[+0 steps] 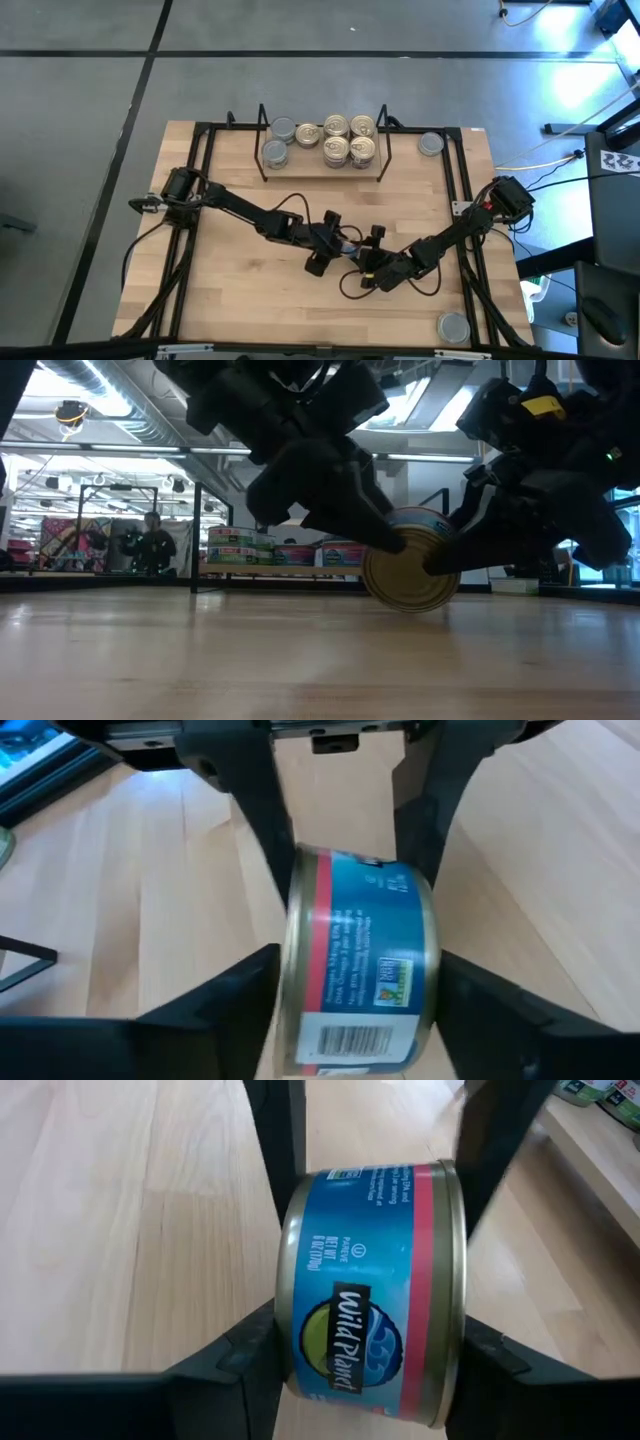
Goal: Stack canned seafood by type on shelf
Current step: Stack the blue and pink tuna can on top of the blue and pink tuna can on the shelf
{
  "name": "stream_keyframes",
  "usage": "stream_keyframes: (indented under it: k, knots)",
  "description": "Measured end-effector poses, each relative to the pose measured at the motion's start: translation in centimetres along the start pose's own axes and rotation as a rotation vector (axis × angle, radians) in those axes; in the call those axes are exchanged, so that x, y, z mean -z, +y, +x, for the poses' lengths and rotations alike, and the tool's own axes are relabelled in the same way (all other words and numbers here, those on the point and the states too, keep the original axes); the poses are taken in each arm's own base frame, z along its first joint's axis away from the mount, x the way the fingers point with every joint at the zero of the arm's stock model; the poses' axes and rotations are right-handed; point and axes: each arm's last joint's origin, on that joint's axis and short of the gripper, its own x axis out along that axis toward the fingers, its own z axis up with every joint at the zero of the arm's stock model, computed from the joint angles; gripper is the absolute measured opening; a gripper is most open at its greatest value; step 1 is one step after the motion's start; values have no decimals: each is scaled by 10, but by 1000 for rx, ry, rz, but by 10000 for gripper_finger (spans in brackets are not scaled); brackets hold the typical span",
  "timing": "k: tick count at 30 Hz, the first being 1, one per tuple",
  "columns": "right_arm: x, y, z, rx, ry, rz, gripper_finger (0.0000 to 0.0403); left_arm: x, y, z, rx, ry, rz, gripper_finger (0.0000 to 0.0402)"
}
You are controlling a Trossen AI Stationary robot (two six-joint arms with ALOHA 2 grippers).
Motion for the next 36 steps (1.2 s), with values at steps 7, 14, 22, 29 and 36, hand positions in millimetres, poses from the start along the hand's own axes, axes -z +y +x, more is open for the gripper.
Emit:
stream_keyframes:
  k: [7, 14, 22, 29, 36]
  knots:
    - [-2, 1, 0, -6, -22, 0, 195, 0, -1, 0, 8, 0, 51, 190]
    - [-6, 1, -2, -30, -35, 26, 347, 0, -1, -4, -17, 31, 58, 194]
    - [-22, 5, -34, -52, -73, -20, 343, -24, 7, -67, -161, 103, 45, 191]
    - [-20, 8, -39, -57, -67, -39, 306, -32, 36, -130, -403, 157, -3, 200]
    - [-19, 8, -39, -62, -66, -41, 302, -21, 82, -149, -586, 216, -89, 195]
